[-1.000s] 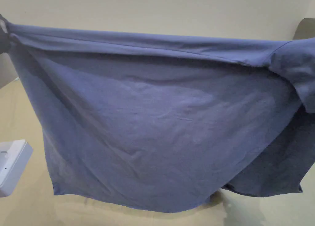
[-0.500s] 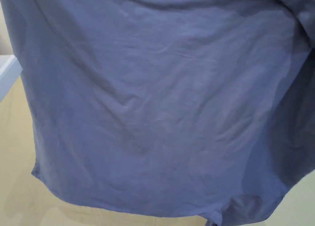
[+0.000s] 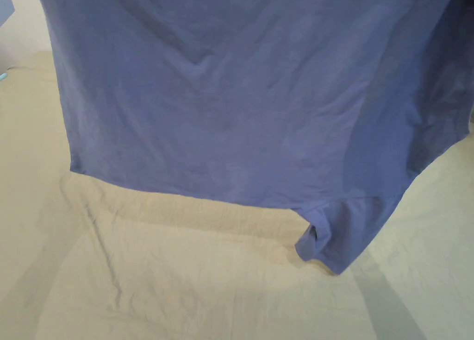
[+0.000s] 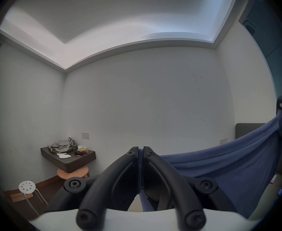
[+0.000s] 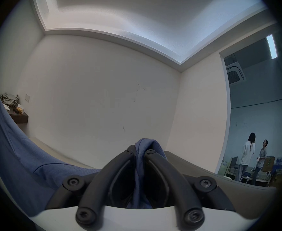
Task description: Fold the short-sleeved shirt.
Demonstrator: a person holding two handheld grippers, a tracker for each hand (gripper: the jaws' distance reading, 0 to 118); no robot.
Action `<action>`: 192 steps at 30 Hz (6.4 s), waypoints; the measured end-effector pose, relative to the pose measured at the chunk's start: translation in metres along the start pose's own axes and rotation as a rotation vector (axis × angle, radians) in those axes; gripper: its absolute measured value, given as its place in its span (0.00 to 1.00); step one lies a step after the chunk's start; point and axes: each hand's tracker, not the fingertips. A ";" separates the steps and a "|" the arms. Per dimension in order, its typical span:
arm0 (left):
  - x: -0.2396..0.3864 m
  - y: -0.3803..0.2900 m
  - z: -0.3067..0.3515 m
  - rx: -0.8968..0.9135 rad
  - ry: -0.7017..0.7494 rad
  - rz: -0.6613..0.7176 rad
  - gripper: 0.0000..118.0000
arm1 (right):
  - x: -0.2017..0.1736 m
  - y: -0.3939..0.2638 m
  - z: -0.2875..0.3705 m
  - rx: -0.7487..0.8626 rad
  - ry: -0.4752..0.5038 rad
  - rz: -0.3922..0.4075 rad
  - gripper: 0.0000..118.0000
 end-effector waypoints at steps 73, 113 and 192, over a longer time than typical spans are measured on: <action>0.030 -0.195 0.240 -0.273 -0.112 0.018 0.98 | -0.050 -0.171 0.275 -0.343 0.361 -0.042 0.91; 0.024 -0.526 -0.068 -0.925 -0.038 -0.079 0.87 | -0.112 -0.370 0.129 -0.654 0.355 0.109 0.02; -0.074 -0.065 0.211 0.010 0.091 -0.070 0.00 | 0.056 -0.058 0.229 -0.049 0.093 0.070 0.02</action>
